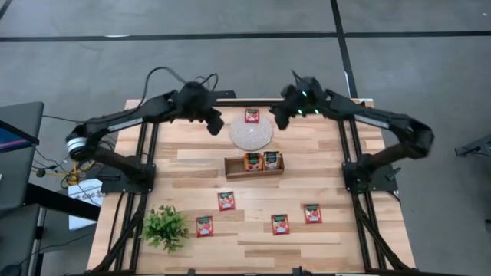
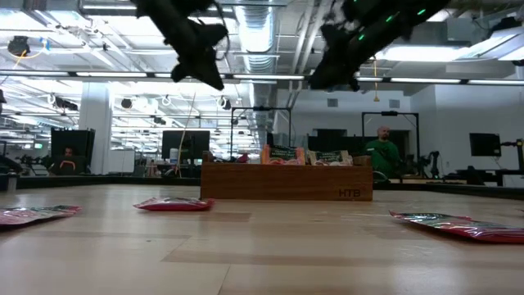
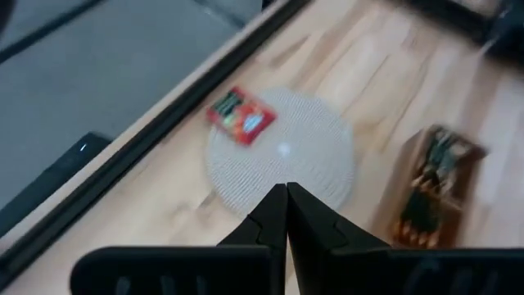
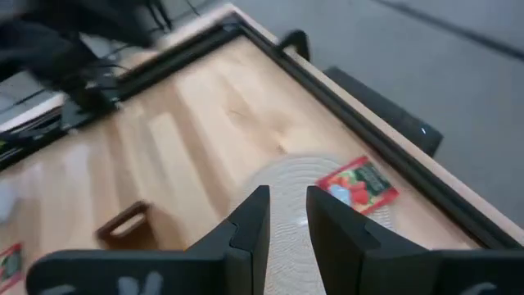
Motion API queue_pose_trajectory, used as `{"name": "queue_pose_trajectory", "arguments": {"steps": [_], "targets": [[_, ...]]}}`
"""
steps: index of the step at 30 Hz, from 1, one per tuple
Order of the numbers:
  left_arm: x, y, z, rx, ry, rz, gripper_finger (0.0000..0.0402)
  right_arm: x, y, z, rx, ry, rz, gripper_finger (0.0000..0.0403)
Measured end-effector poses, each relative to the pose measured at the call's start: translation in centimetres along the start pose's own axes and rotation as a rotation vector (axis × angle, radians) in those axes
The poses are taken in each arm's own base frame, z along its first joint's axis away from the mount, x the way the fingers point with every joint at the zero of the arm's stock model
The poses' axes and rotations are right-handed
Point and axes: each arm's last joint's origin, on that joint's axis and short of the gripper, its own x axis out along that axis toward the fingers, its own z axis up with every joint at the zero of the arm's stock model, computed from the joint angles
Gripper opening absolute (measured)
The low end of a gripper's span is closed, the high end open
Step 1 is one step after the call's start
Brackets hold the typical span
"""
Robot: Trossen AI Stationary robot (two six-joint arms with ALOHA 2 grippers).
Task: Pick & Place Tea
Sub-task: Put the red tea bag into the left section of the wooden organizer
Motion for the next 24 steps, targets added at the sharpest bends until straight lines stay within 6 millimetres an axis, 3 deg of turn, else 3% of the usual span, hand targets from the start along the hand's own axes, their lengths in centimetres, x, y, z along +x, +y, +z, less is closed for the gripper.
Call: {"name": "queue_pose_trajectory", "arguments": {"steps": [5,12,24], "targets": [[-2.5,-0.1,-2.8,-0.068,-0.092,-0.038,0.0000,3.7,-3.5,1.4,0.064,0.118,-0.050,0.0081],[-4.9,-1.0,-5.7,-0.109,-0.150,-0.050,0.0000,8.4,-5.4,2.7,0.056,0.283,-0.067,0.0113],[-5.5,-1.2,-10.5,-0.249,-0.188,0.070,0.0000,14.0,-7.4,2.6,0.257,0.429,-0.113,0.0182]]}}
